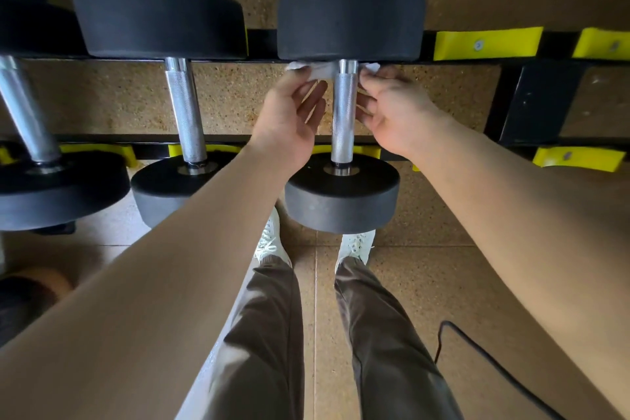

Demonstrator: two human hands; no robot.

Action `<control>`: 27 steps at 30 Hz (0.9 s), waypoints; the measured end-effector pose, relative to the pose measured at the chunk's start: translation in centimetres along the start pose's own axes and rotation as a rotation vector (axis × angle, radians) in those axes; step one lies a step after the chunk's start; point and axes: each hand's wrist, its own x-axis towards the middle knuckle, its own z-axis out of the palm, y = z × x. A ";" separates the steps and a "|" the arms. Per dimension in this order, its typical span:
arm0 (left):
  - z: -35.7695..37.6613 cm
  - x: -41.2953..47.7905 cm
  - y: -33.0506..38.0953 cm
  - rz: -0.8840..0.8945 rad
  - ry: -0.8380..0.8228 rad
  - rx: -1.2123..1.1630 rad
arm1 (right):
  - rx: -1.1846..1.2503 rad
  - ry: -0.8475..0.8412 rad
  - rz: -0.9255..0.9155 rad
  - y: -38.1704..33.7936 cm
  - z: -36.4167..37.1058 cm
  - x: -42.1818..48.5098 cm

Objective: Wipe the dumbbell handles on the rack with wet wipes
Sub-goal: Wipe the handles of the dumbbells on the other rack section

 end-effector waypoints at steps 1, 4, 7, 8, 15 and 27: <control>0.2 -0.3 -0.2 0.006 -0.025 0.006 | 0.034 0.009 0.002 0.1 -0.1 -0.1; 1.2 -0.4 -0.6 0.022 -0.031 0.120 | 0.152 0.096 -0.008 -0.3 -0.6 -1.1; 1.8 0.0 -0.9 0.013 0.033 0.240 | 0.183 0.170 -0.040 -0.3 -1.8 -1.9; 1.8 0.0 -0.8 0.010 0.041 0.271 | 0.183 0.175 -0.050 0.0 -1.9 -2.2; -0.4 -1.8 -0.3 0.061 0.036 0.419 | -0.071 0.194 -0.070 1.5 0.8 -1.2; -1.9 -2.6 0.1 0.042 0.109 0.846 | -0.435 0.131 -0.179 4.3 -3.7 -2.5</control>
